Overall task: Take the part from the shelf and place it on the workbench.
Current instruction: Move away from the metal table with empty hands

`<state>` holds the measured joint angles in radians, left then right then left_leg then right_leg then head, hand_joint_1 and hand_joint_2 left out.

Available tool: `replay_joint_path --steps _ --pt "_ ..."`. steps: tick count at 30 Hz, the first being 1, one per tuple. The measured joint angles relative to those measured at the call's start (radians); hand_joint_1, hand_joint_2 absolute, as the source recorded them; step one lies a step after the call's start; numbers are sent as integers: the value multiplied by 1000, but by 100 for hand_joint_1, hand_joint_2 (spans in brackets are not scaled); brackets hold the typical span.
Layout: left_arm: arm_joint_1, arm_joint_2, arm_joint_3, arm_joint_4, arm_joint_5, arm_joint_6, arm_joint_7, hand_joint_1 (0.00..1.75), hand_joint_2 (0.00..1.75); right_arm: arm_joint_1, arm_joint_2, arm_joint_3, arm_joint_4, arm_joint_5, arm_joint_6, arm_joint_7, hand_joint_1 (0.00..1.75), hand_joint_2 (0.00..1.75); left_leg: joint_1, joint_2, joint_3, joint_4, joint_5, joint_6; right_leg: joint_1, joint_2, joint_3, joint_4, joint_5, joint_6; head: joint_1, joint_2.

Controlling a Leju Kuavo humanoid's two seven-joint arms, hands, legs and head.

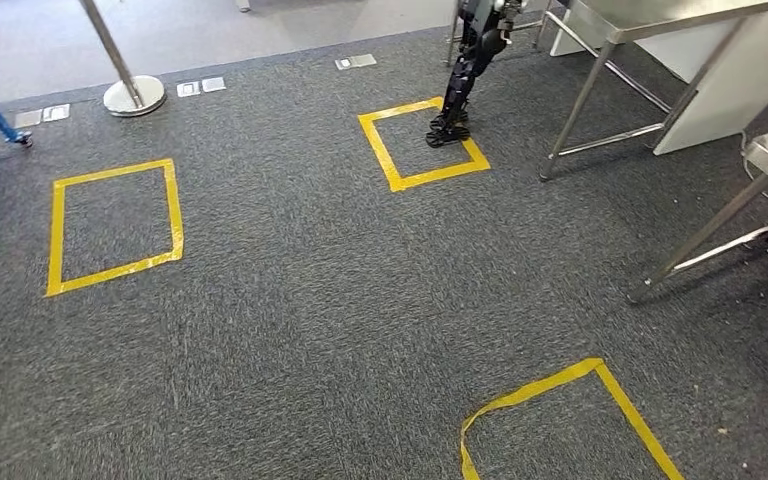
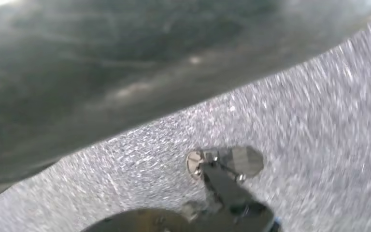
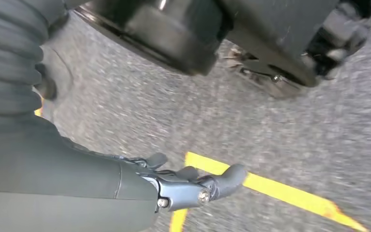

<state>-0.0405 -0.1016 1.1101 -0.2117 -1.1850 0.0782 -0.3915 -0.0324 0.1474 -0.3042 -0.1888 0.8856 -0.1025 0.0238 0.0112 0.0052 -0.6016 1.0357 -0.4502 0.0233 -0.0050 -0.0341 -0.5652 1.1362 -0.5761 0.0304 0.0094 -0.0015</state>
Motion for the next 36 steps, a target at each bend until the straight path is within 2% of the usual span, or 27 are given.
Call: replay_joint_path --steps 1,2,3,4,5,7,8,9,11,12,13,15,16,17,18,19,20,21,22,24,25,28,30,32,34,35,36 --pt "-1 0 0 0 -1 2 0 0 0 0 0 0 0 -3 0 -1 0 175 0 -14 -4 0 3 4 -1 18 -33 69 -28 -3 0 0" --pt "-2 0 0 0 -3 5 0 0 0 1 -2 -1 0 -7 2 -4 0 175 -1 -30 -8 0 5 7 -1 26 -62 128 -47 -3 1 0" --pt "-2 -1 0 0 -8 10 0 0 0 0 -4 -2 0 -11 4 -5 0 175 -1 -46 -10 0 8 8 -1 28 -76 157 -52 0 0 0" --pt "-2 -3 0 0 -12 14 0 0 0 0 -7 -3 0 -15 7 -7 0 175 -1 -62 -11 0 10 7 -2 30 -72 147 -41 7 0 0" --pt "-2 -6 0 0 -17 18 -1 0 0 1 -11 -6 0 -18 11 -9 0 175 -1 -79 -11 0 12 5 -4 37 -48 98 -17 16 1 0" --pt "-3 -14 -2 0 -26 26 -1 0 0 4 -19 -10 0 -25 21 -9 0 175 -2 -109 -14 2 18 -3 -9 80 17 -42 38 25 1 0" --pt "-4 -18 -3 0 -29 30 -1 0 0 5 -23 -13 1 -28 25 -9 0 175 -3 -121 -17 2 21 -8 -10 99 38 -93 55 23 0 0" --pt "-5 -21 -3 1 -31 34 -2 0 0 6 -25 -15 1 -31 27 -9 0 175 -3 -131 -20 1 24 -14 -9 112 47 -119 62 18 0 0" --pt "-4 -25 -4 2 -32 37 -4 0 0 6 -27 -19 2 -30 31 -9 0 175 -2 -146 -26 -3 32 -28 -6 97 48 -125 68 1 0 0" --pt "-3 -26 -4 3 -32 36 -5 0 0 5 -27 -20 2 -27 34 -7 0 175 -1 -137 -30 -1 32 -33 -7 86 50 -128 72 -6 -1 0" --pt "-3 -26 -4 4 -32 34 -5 0 0 6 -27 -20 2 -23 35 -6 0 175 -2 -114 -38 13 21 -37 -9 72 53 -131 77 -15 -3 0" --pt "-6 -27 -4 5 -32 30 -4 0 0 10 -28 -21 2 -16 35 -5 0 175 -4 -49 -74 98 -36 -41 -11 42 56 -135 81 -27 -10 0" --pt "-7 -27 -4 5 -32 28 -1 0 0 12 -28 -21 2 -15 34 -5 0 175 -3 -29 -101 163 -72 -44 -9 26 56 -135 81 -30 -13 0" --pt "-8 -27 -4 5 -32 27 2 0 0 14 -28 -21 2 -14 33 -6 0 175 -1 -21 -127 226 -100 -47 -7 9 56 -134 80 -31 -14 0" --pt "-8 -27 -4 5 -32 27 4 0 0 14 -28 -22 2 -13 32 -7 0 175 1 -16 -142 266 -113 -50 -6 -7 56 -134 79 -32 -14 0" --pt "-7 -27 -4 5 -32 26 6 0 0 13 -28 -22 2 -12 32 -8 0 175 3 -12 -140 272 -108 -52 -6 -22 56 -134 78 -32 -14 0" --pt "-6 -27 -4 5 -31 26 7 0 0 13 -28 -22 2 -12 31 -9 0 175 5 -5 -117 237 -85 -54 -7 -36 58 -133 77 -31 -14 0" --pt "-6 -27 -4 5 -31 27 10 0 0 12 -28 -22 2 -12 30 -9 0 175 6 13 -78 171 -53 -55 -7 -48 60 -133 74 -29 -15 0" --pt "-6 -27 -4 5 -31 27 15 0 0 13 -29 -23 2 -12 29 -10 0 175 3 40 -39 103 -30 -55 -4 -59 62 -132 71 -24 -16 0" --pt "-9 -26 -4 5 -31 27 26 0 0 13 -31 -24 2 -9 28 -11 0 175 -2 75 6 20 -10 -45 5 -79 63 -130 63 -13 -15 0" --pt "-10 -26 -4 5 -32 27 29 0 0 13 -31 -25 2 -5 28 -11 0 175 -6 77 8 12 -14 -40 9 -88 63 -130 61 -10 -14 0" --pt "-8 -26 -4 5 -33 28 27 0 0 9 -31 -25 2 7 28 -9 0 175 -6 47 1 8 -8 -24 8 -106 72 -128 58 -1 -12 0" --pt "-8 -26 -3 5 -33 29 23 0 0 8 -31 -25 1 11 28 -8 0 175 -1 24 -1 3 -1 -10 5 -62 54 -82 32 3 -10 0" --pt "-11 -26 -3 5 -32 29 21 0 0 8 -31 -25 1 13 28 -8 0 175 3 -2 -6 1 4 0 3 4 1 35 -25 -4 -5 0" --pt "-12 -25 -3 5 -32 29 20 0 0 3 -30 -25 1 13 29 -8 0 175 2 -33 -13 1 8 4 3 23 -51 146 -67 -5 -4 0" --pt "-11 -25 -3 5 -32 29 20 0 0 0 -29 -25 1 13 29 -8 0 175 2 -49 -14 2 11 4 2 25 -56 159 -67 0 -4 0" --pt "-11 -25 -3 5 -32 29 20 0 0 -1 -29 -25 1 13 29 -8 0 175 3 -65 -15 2 13 3 -1 28 -44 133 -50 9 -4 0"
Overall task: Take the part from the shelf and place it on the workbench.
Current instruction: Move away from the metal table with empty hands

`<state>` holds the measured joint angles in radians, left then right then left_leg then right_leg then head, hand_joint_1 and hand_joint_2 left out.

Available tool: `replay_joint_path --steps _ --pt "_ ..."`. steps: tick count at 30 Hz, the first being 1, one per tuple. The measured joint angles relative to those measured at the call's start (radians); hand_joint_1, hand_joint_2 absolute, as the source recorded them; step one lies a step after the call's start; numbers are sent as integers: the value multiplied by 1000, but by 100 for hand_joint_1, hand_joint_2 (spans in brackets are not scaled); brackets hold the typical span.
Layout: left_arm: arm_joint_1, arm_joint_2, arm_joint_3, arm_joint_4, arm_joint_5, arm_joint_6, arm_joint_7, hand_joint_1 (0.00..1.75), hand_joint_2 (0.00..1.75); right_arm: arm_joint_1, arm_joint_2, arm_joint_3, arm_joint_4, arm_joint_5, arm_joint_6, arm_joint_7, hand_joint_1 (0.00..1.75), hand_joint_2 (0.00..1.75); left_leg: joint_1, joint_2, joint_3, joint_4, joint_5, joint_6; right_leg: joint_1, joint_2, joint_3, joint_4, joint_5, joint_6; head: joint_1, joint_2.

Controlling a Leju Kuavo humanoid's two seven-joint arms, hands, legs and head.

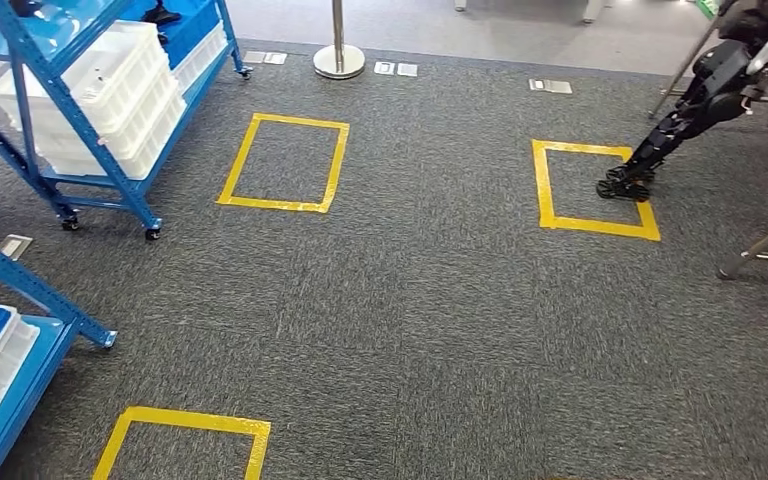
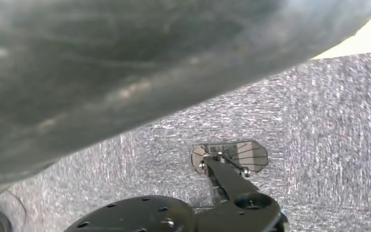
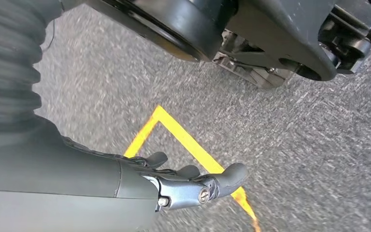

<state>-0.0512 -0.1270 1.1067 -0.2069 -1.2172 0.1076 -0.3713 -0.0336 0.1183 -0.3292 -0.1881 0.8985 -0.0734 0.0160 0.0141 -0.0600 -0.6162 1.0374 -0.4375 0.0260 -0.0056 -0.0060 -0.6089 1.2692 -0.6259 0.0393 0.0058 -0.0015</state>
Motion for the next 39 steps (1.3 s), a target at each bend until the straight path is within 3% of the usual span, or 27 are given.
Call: replay_joint_path --steps 2,3,5,7,9,11,12,13,14,15,16,18,20,22,23,25,27,29,30,32,34,36,38,39 --pt "1 0 0 0 0 0 0 0 0 2 0 0 0 0 0 2 0 175 1 -32 -1 0 5 -8 -9 30 61 -134 58 17 0 0" --pt "0 0 0 0 0 1 1 0 0 4 0 0 1 0 0 3 0 175 0 -46 -4 2 9 -13 -12 51 86 -195 81 19 0 0" --pt "1 1 0 0 0 4 6 0 0 7 1 0 1 1 0 6 0 175 -2 -65 -10 1 17 -26 -13 76 106 -253 100 10 -1 0" --pt "7 2 1 0 -2 6 8 0 0 4 3 0 2 5 0 7 0 175 0 -77 -15 -7 26 -40 -10 58 106 -256 106 -6 -2 0" --pt "11 4 1 0 -3 6 2 0 0 4 6 0 2 9 0 7 0 175 3 -43 -28 14 10 -47 -14 35 110 -260 114 -22 -4 0" --pt "9 4 1 0 -4 6 4 0 0 8 6 -1 2 9 0 7 0 175 4 21 -72 117 -52 -52 -15 7 110 -262 118 -31 -9 0" --pt "7 4 1 0 -4 6 9 0 0 9 6 -1 2 9 0 8 0 175 5 41 -101 187 -86 -55 -13 -9 110 -262 118 -32 -11 0" --pt "6 4 1 0 -6 6 15 0 0 11 6 -1 2 9 0 8 0 175 6 50 -124 246 -110 -58 -11 -25 110 -261 117 -33 -11 0" --pt "6 4 1 1 -7 6 19 0 0 11 6 -1 2 10 0 9 0 175 6 53 -133 273 -115 -60 -9 -41 111 -261 116 -34 -11 0" --pt "8 4 1 0 -7 6 21 0 0 10 6 -1 2 13 0 10 0 175 6 57 -120 259 -100 -60 -7 -56 113 -261 114 -36 -11 0" --pt "9 5 1 0 -8 6 20 0 0 10 5 -1 2 16 0 10 0 175 6 66 -87 205 -70 -57 -6 -70 117 -261 111 -36 -11 0" --pt "8 6 2 0 -8 7 17 0 0 10 4 -1 2 20 0 13 0 175 -3 116 -10 70 -24 -47 1 -95 123 -260 104 -33 -11 0" --pt "4 7 2 0 -8 8 20 0 0 11 3 -1 2 20 -1 15 0 175 -13 146 17 13 -16 -35 9 -113 122 -260 98 -25 -11 0" --pt "3 6 2 0 -8 9 21 0 0 8 2 -1 1 22 -3 16 0 175 -18 124 12 9 -15 -24 11 -134 128 -263 96 -19 -11 0" --pt "3 6 2 0 -8 9 19 0 0 6 1 -1 1 24 -4 16 0 175 -17 111 11 5 -11 -18 11 -133 129 -261 93 -15 -12 0" --pt "2 5 2 0 -8 10 12 0 0 6 -2 -1 1 25 -4 16 0 175 -9 85 9 -3 -2 -4 8 -87 110 -215 65 -13 -8 0" --pt "-1 4 3 0 -7 11 11 0 0 5 -3 -3 1 23 -5 15 0 175 -4 60 4 -6 4 5 3 -25 51 -95 13 -17 -3 0" --pt "-3 3 3 0 -7 12 17 0 0 0 -2 -7 1 21 -5 15 0 175 -4 29 -1 -6 8 7 -1 -7 -3 12 -17 -12 -1 0" --pt "-3 2 3 0 -7 12 20 0 0 -2 -2 -8 1 20 -5 16 0 175 -4 13 -2 -6 10 6 -3 -5 -8 20 -9 -4 -1 0" --pt "-3 0 3 0 -7 12 20 0 0 -2 -2 -10 1 21 -5 17 0 175 -2 -19 -2 -5 14 0 -11 10 33 -77 47 19 -1 0" --pt "-4 -1 3 0 -7 13 13 0 0 1 -2 -11 2 23 -5 18 0 175 -4 -49 -8 -2 20 -12 -21 59 82 -204 94 28 0 0" --pt "-3 -1 4 0 -7 15 5 0 0 2 0 -11 2 24 -5 18 0 175 -5 -70 -15 -6 29 -27 -22 84 96 -252 107 17 0 0" --pt "3 0 5 0 -8 17 9 0 0 0 2 -11 2 24 -5 20 0 175 -1 -82 -20 -12 37 -41 -21 62 99 -254 114 -1 -1 0" --pt "6 0 6 0 -8 17 14 0 0 -1 3 -11 2 24 -5 21 0 175 -1 -66 -25 -3 31 -45 -22 49 101 -256 117 -10 -2 0"
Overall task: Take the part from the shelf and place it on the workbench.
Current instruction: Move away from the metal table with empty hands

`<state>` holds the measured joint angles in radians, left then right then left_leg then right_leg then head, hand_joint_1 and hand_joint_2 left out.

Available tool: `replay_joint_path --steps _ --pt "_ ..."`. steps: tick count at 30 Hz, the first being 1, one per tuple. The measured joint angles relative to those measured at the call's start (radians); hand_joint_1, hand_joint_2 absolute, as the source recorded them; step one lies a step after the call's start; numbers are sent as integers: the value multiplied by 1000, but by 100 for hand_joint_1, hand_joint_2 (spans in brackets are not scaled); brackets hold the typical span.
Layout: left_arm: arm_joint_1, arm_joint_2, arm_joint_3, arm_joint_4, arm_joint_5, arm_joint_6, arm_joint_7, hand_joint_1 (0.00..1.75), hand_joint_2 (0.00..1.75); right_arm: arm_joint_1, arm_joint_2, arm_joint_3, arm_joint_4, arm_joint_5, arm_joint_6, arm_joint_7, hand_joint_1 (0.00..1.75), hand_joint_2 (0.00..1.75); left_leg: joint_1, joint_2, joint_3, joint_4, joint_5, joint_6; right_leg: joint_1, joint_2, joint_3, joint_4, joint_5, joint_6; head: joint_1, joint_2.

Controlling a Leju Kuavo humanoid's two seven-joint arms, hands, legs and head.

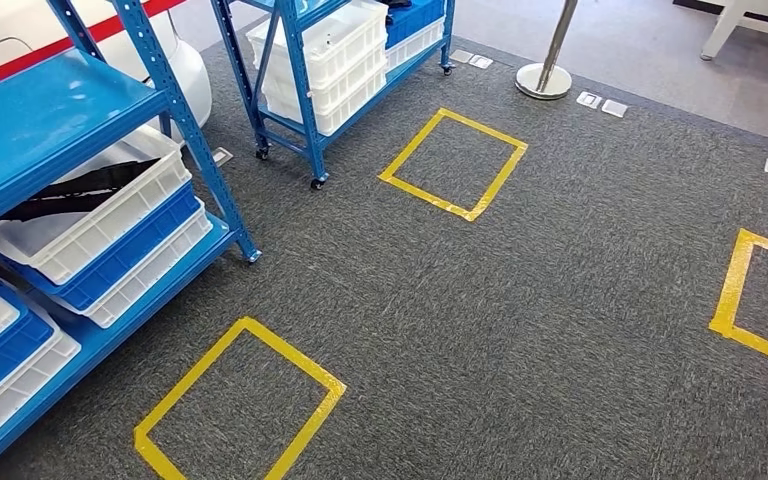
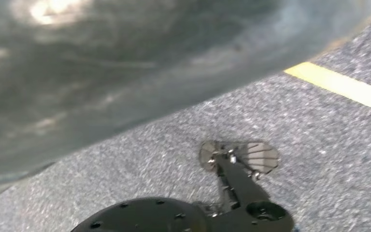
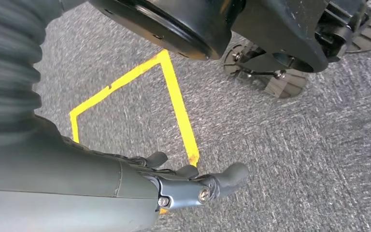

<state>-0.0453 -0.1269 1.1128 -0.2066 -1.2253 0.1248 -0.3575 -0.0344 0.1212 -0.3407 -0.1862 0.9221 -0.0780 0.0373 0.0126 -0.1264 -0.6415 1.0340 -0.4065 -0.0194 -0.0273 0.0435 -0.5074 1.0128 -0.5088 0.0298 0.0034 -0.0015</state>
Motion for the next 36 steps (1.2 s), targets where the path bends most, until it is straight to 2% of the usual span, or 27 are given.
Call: replay_joint_path --steps 1,3,4,5,6,7,8,10,12,14,15,16,18,20,21,22,23,24,25,27,28,29,30,32,34,35,36 --pt "1 0 1 0 -1 1 5 0 0 1 1 -1 0 0 0 2 0 175 0 27 -13 27 -19 -3 -2 -14 2 -2 3 -8 -4 0" --pt "0 -1 2 0 -4 1 5 0 0 5 2 -2 0 1 1 2 0 175 -1 93 -64 149 -90 -8 1 -46 3 -3 5 -18 -13 0" --pt "0 -1 2 0 -6 1 2 0 0 7 2 -3 0 2 1 1 0 175 0 109 -94 218 -123 -10 4 -64 3 -2 5 -21 -15 0" --pt "0 -2 2 0 -7 1 0 0 0 8 2 -3 0 3 1 0 0 175 1 116 -115 269 -142 -12 6 -80 3 -2 4 -22 -15 0" --pt "0 -2 2 0 -8 1 -1 0 0 8 2 -4 0 3 1 -1 0 175 2 120 -118 286 -142 -14 7 -94 3 -2 3 -23 -15 0" --pt "1 -2 2 0 -8 0 0 0 0 8 2 -4 0 3 1 -1 0 175 2 124 -102 263 -124 -14 7 -107 4 -2 2 -23 -16 0" --pt "1 -2 2 0 -8 0 1 0 0 8 2 -4 0 3 1 -1 0 175 3 134 -68 207 -95 -13 7 -119 7 -2 -1 -22 -16 0" --pt "-1 -1 2 0 -9 -2 -5 0 0 9 2 -4 0 5 2 -3 0 175 -1 178 6 76 -50 -6 12 -141 11 -1 -8 -15 -16 0" --pt "-5 -2 2 0 -8 -2 -16 0 0 10 2 -4 0 7 2 -5 0 175 -9 201 35 18 -42 5 21 -160 12 -2 -14 -5 -14 0" --pt "-6 -2 3 0 -8 -2 -24 0 0 7 2 -4 0 8 2 -6 0 175 -12 180 32 12 -42 19 25 -178 20 -6 -16 3 -12 0" --pt "-5 -2 3 0 -8 -2 -25 0 0 5 2 -4 0 8 2 -6 0 175 -11 167 31 9 -39 26 24 -168 21 -2 -21 6 -11 0" --pt "-5 -3 3 0 -8 -2 -26 0 0 6 1 -4 -1 8 2 -6 0 175 -8 155 30 5 -35 34 22 -143 14 18 -34 8 -10 0" --pt "-7 -3 3 0 -8 -2 -27 0 0 7 1 -5 -1 8 2 -8 0 175 -3 132 27 2 -29 45 19 -78 -37 119 -83 3 -7 0" --pt "-10 -3 3 0 -8 -2 -28 0 0 2 1 -6 -1 7 2 -10 0 175 -3 106 22 2 -27 51 19 -55 -103 250 -129 -1 -6 0" --pt "-10 -3 3 0 -8 -2 -28 0 0 -1 2 -6 -1 7 2 -10 0 175 -2 90 21 2 -26 52 18 -53 -119 280 -133 3 -6 0" --pt "-9 -4 3 0 -8 -2 -29 0 0 -3 1 -6 -1 7 2 -10 0 175 -2 74 21 2 -24 51 17 -51 -116 272 -121 11 -6 0" --pt "-9 -4 3 0 -8 -2 -29 0 0 -3 1 -6 -1 7 2 -9 0 175 -1 57 21 2 -23 49 14 -46 -95 225 -95 20 -6 0" --pt "-9 -5 3 0 -8 -2 -29 0 0 -2 0 -6 -1 8 2 -9 0 175 0 42 21 2 -20 46 10 -32 -66 159 -63 29 -6 0" --pt "-9 -5 3 0 -8 -2 -29 0 0 0 0 -6 0 8 2 -8 0 175 -2 26 19 5 -18 41 6 -7 -39 91 -37 34 -5 0" --pt "-9 -6 4 0 -8 -2 -29 0 0 3 1 -6 0 8 2 -8 0 175 -5 4 12 3 -11 28 2 26 -13 16 -11 29 -6 0" --pt "-7 -6 4 0 -8 -2 -29 0 0 3 1 -6 0 8 2 -8 0 175 -6 -6 9 0 -6 21 3 29 -12 7 -9 21 -7 0" --pt "-5 -5 4 0 -8 -2 -29 0 0 2 3 -6 0 8 3 -8 0 175 -4 -13 7 -4 -1 14 3 17 -11 6 -5 12 -8 0" --pt "-2 -4 4 0 -8 -2 -29 0 0 1 5 -6 0 8 3 -8 0 175 -3 -8 4 -3 0 8 1 6 -8 4 -1 4 -9 0" --pt "0 -3 4 0 -8 -2 -29 0 0 3 8 -6 0 8 3 -8 0 175 -4 44 -18 44 -30 0 -3 -22 0 0 4 -10 -15 0" --pt "-3 -4 4 0 -8 -2 -29 0 0 8 7 -6 0 8 3 -9 0 175 -3 101 -70 163 -96 -6 2 -52 2 0 3 -17 -22 0" --pt "-4 -4 4 0 -8 -2 -29 0 0 9 7 -6 0 8 3 -9 0 175 -1 110 -98 225 -122 -9 4 -68 3 0 2 -19 -22 0" --pt "-4 -4 4 0 -7 -2 -29 0 0 10 7 -7 0 8 3 -8 0 175 1 114 -115 267 -133 -12 6 -83 3 0 1 -20 -22 0"
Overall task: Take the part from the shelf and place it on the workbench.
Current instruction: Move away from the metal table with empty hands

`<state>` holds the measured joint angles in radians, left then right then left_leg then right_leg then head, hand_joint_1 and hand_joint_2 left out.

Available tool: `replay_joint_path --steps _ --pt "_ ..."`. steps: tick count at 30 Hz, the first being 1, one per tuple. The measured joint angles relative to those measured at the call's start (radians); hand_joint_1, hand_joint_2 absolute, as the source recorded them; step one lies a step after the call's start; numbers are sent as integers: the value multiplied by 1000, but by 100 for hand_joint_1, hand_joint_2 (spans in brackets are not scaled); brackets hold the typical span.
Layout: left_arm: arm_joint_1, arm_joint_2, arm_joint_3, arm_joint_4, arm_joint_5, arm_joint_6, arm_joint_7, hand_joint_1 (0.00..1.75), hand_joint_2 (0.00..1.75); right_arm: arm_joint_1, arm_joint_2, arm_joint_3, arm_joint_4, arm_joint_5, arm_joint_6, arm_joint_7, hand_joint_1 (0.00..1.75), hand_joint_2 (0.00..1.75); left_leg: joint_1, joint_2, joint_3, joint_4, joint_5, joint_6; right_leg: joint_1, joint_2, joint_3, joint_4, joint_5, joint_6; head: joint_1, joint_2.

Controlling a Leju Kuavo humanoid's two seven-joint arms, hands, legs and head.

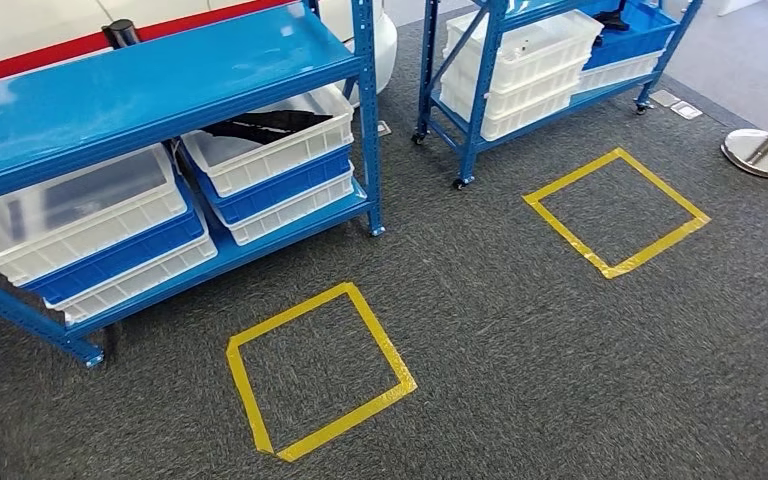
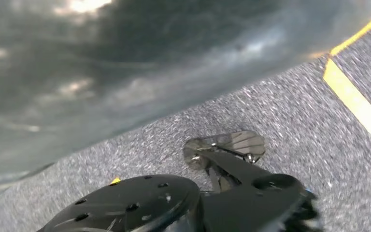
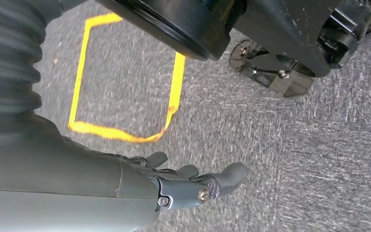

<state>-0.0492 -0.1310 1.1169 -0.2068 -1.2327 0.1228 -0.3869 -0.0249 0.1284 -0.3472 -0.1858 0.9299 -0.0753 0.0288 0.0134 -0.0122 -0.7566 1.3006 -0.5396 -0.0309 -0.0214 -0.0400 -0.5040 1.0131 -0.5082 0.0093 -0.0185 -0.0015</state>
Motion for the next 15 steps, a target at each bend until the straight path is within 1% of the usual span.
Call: replay_joint_path --steps 1,2,3,4,5,6,7,8,9,10,11,12,13,14,15 --pt "1 0 0 0 2 0 0 0 0 0 0 0 0 0 0 0 0 175 1 4 -1 8 6 -2 1 -14 1 0 -2 -1 0 0" --pt "1 0 1 0 4 0 0 0 0 0 -1 0 0 0 0 0 0 175 2 11 20 -26 29 -2 1 -28 4 0 -4 -2 0 0" --pt "2 1 1 0 6 0 1 0 0 0 -1 -1 0 -1 -1 1 0 175 3 26 56 -89 60 -1 1 -40 8 0 -7 0 -1 0" --pt "1 1 2 0 8 1 3 0 0 0 -1 -1 0 -1 -1 1 0 175 -1 55 94 -155 82 2 4 -51 12 1 -11 2 -1 0" --pt "0 1 3 0 8 1 5 0 0 0 -1 -2 0 -1 -1 2 0 175 -3 76 123 -209 98 7 9 -60 14 1 -16 7 -1 0" --pt "-1 1 3 0 8 2 6 0 0 1 -2 -2 0 0 -2 2 0 175 -7 91 138 -239 101 14 13 -70 14 1 -19 12 -1 0" --pt "-3 1 3 0 9 2 5 0 0 1 -2 -2 0 1 -2 3 0 175 -11 94 141 -248 97 21 18 -79 15 -1 -22 16 0 0" --pt "-3 1 4 0 10 3 2 0 0 0 -2 -3 0 1 -2 3 0 175 -12 79 138 -250 98 28 20 -90 19 -4 -23 21 1 0" --pt "-3 1 5 0 13 3 -3 0 0 -1 -3 -4 0 1 -4 3 0 175 -10 66 137 -254 100 35 20 -94 22 -5 -26 25 2 0" --pt "-3 0 6 0 16 3 -8 0 0 -2 -3 -4 -1 1 -5 3 0 175 -8 52 136 -257 103 41 19 -82 21 3 -33 29 3 0" --pt "-4 -1 7 0 18 3 -12 0 0 -2 -3 -6 -1 1 -6 2 0 175 -5 40 136 -261 107 48 18 -58 12 29 -48 30 4 0" --pt "-5 -1 7 0 19 3 -15 0 0 -1 -4 -7 -1 0 -7 2 0 175 -1 27 135 -264 110 53 17 -26 -12 77 -72 28 6 0" --pt "-6 -2 8 0 20 3 -18 0 0 -1 -3 -9 -1 -1 -8 1 0 175 -1 15 132 -264 112 57 17 4 -43 142 -100 23 8 0" --pt "-7 -2 8 0 20 3 -22 0 0 -2 -3 -10 -1 -2 -8 0 0 131 -1 1 129 -264 114 59 17 20 -78 212 -126 19 9 0" --pt "-7 -2 8 0 21 3 -26 0 0 -5 -3 -12 -1 -2 -9 -1 0 87 -1 -11 128 -264 115 61 16 27 -106 266 -141 20 9 0"
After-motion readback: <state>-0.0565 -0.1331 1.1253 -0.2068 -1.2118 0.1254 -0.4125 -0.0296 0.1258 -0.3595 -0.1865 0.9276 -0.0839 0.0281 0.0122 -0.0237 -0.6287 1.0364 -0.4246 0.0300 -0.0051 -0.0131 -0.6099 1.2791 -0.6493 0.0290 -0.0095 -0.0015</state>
